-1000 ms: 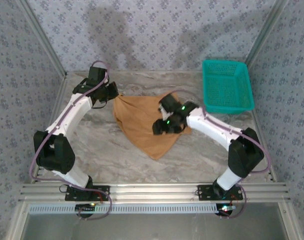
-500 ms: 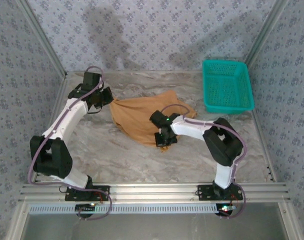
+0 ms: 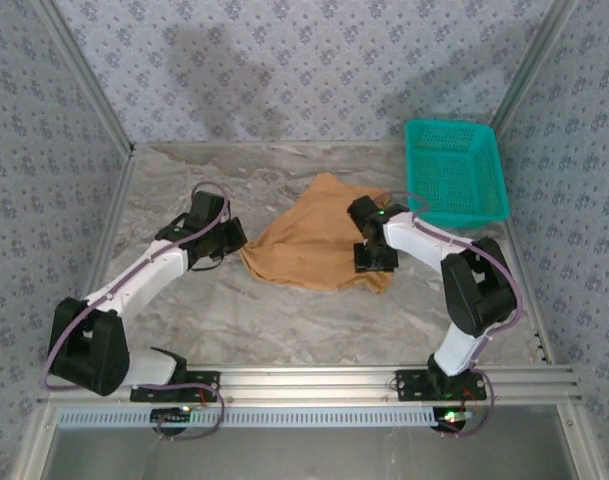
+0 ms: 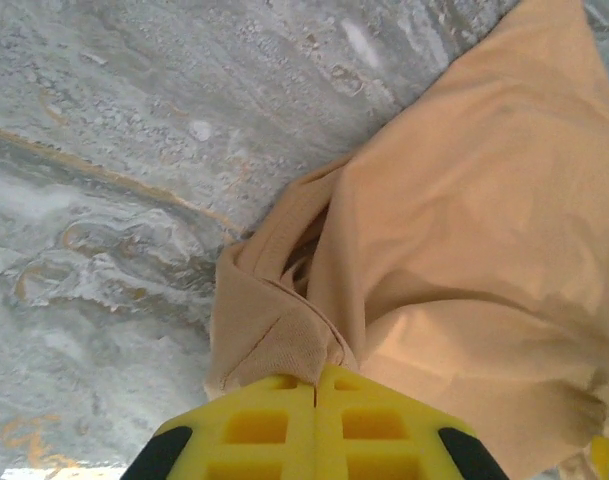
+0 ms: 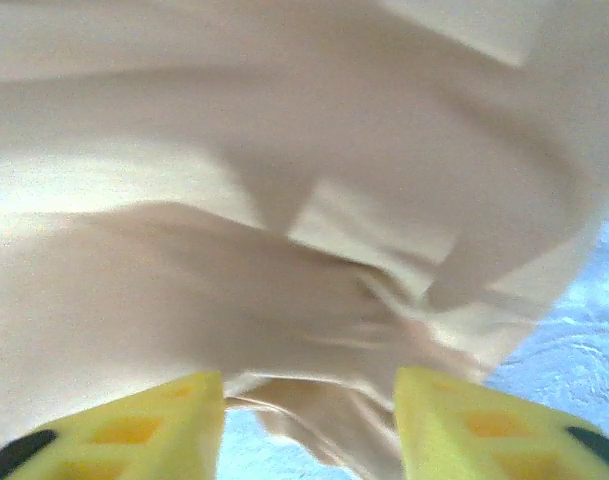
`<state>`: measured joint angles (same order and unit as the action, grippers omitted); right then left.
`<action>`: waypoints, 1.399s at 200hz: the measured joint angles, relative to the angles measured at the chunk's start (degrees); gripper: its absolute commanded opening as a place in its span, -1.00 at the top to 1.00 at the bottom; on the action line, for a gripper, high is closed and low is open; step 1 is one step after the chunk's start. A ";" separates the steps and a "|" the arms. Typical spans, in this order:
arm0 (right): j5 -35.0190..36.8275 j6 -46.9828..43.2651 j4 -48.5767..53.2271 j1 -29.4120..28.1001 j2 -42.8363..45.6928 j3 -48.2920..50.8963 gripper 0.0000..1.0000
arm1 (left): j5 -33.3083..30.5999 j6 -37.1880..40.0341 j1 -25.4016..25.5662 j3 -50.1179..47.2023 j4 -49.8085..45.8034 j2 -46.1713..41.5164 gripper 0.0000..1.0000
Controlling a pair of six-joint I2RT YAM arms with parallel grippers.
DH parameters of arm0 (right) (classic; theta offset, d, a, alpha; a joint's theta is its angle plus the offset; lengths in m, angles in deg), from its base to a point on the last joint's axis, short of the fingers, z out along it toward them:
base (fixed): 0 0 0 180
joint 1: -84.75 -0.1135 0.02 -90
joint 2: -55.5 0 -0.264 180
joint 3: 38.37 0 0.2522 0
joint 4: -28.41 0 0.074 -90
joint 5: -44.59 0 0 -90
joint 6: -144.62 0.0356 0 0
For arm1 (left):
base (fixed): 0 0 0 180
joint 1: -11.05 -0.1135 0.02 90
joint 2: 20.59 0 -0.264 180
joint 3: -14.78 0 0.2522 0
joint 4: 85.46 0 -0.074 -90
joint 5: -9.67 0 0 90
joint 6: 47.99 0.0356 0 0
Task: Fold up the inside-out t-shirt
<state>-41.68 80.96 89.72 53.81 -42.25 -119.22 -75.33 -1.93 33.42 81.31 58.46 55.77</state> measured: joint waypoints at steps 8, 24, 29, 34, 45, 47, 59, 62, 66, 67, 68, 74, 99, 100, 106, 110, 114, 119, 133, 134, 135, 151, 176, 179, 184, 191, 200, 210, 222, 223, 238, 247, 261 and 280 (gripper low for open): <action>0.15 -0.11 0.04 -2.08 0.15 -1.49 -0.10 | -0.35 -0.26 0.00 0.07 0.24 0.26 0.40; -0.33 -0.11 -1.16 -6.16 0.76 -4.04 -0.09 | -0.85 0.70 -0.15 1.09 -0.94 1.25 0.16; -0.83 -0.11 -1.97 -7.43 0.85 -4.66 -0.09 | -1.18 1.14 -0.26 1.68 -1.64 1.62 0.14; -1.49 -0.13 -2.91 -8.55 0.87 -5.20 -0.09 | -1.42 1.95 -0.48 2.16 -2.29 1.81 0.13; -2.67 -0.35 -5.22 -10.73 0.48 -6.21 -0.08 | -1.46 3.04 -1.11 2.91 -3.67 1.86 0.13; -2.95 -0.48 -5.55 -11.21 0.24 -6.49 -0.08 | -1.44 3.39 -1.36 2.97 -3.89 1.84 0.13; -4.07 -0.94 -7.54 -13.42 -1.57 -8.61 -0.07 | -1.27 4.42 -3.02 3.02 -5.14 1.55 0.18; -4.46 -1.22 -7.96 -14.05 -2.32 -9.38 -0.06 | -1.05 4.57 -3.61 2.95 -5.44 1.40 0.19; -4.63 -1.55 -8.50 -14.88 -3.52 -10.67 -0.06 | -0.96 4.92 -4.55 2.69 -5.81 1.14 0.22; -4.66 -1.64 -8.57 -15.06 -3.74 -10.88 -0.06 | -0.92 4.90 -4.70 2.62 -5.84 1.07 0.22; -4.76 -1.73 -8.74 -15.32 -4.15 -11.37 -0.06 | -0.72 5.01 -4.98 2.49 -5.90 0.94 0.23; -5.01 -2.25 -9.40 -16.50 -6.10 -13.44 -0.05 | -0.35 5.35 -6.40 1.73 -6.14 0.15 0.24; -5.20 -4.66 -11.32 -21.00 -14.91 -22.49 -0.03 | 2.08 5.95 -12.17 -3.32 -6.69 -5.07 0.30; -5.25 -4.87 -11.34 -21.22 -15.43 -22.95 -0.03 | 2.19 5.95 -12.35 -3.48 -6.69 -5.25 0.30; -5.14 -5.40 -11.41 -22.08 -17.33 -24.81 -0.02 | 3.28 5.97 -13.62 -4.79 -6.71 -6.47 0.30; -5.07 -5.73 -11.39 -22.64 -18.45 -25.90 -0.02 | 3.85 5.99 -14.25 -5.49 -6.67 -7.06 0.30; -5.03 -6.34 -11.41 -23.21 -19.78 -27.02 -0.01 | 4.61 5.97 -14.95 -6.34 -6.62 -7.78 0.31; -4.87 -6.62 -11.30 -23.78 -20.96 -28.09 -0.01 | 5.25 5.95 -15.58 -7.21 -6.62 -8.39 0.31; -4.33 -7.87 -10.84 -25.20 -24.22 -30.58 0.02 | 7.39 5.95 -17.03 -9.64 -6.69 -9.75 0.35; -4.28 -8.02 -10.75 -25.29 -24.46 -30.73 0.02 | 7.58 5.97 -17.16 -9.86 -6.69 -9.86 0.35; -4.26 -8.04 -10.71 -25.33 -24.59 -30.82 0.03 | 7.72 5.97 -17.20 -9.94 -6.69 -9.92 0.36; -3.41 -8.85 -9.55 -25.97 -26.93 -32.13 0.10 | 9.68 5.97 -18.12 -11.91 -6.62 -10.69 0.41; -1.70 -10.03 -7.80 -25.62 -28.65 -32.68 0.60 | 12.24 5.90 -18.69 -14.40 -6.36 -11.93 0.43; -1.60 -10.16 -7.65 -25.55 -28.76 -32.74 0.69 | 12.46 5.90 -18.69 -14.67 -6.23 -12.07 0.44; -1.31 -10.14 -7.37 -25.35 -28.89 -32.87 0.80 | 12.79 5.90 -18.69 -15.04 -6.12 -12.17 0.44; -1.07 -10.19 -7.02 -25.14 -28.94 -33.07 0.97 | 13.42 5.84 -18.69 -15.54 -5.84 -12.20 0.45; -0.85 -10.54 -6.32 -24.83 -29.00 -33.62 1.00 | 14.08 5.70 -18.69 -16.20 -5.25 -12.17 0.44; -0.48 -10.49 -5.70 -24.61 -29.00 -34.51 1.00 | 14.95 5.46 -18.69 -16.92 -4.46 -12.17 0.43; -0.22 -10.58 -5.38 -24.41 -28.98 -35.50 1.00 | 15.93 5.25 -18.67 -17.51 -3.56 -12.00 0.39; -0.22 -10.58 -5.35 -24.39 -28.98 -35.54 1.00 | 15.98 5.25 -18.67 -17.53 -3.50 -11.98 0.37; -0.20 -10.58 -4.94 -24.33 -28.76 -36.26 1.00 | 17.11 4.66 -18.56 -17.70 -2.19 -11.15 0.19; -0.28 -10.58 -4.55 -24.33 -28.33 -36.37 1.00 | 17.90 4.85 -18.21 -17.70 -1.16 -10.43 0.03; -0.81 -10.58 -3.82 -24.30 -27.32 -36.37 1.00 | 18.71 4.85 -17.40 -17.70 0.17 -9.40 -0.23; -2.71 -10.54 -3.28 -24.15 -25.20 -36.35 1.00 | 19.28 4.42 -15.78 -17.70 1.84 -8.48 -0.50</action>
<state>-44.39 70.43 86.44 29.66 -67.45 -155.57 -56.05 2.48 17.64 63.61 60.29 47.29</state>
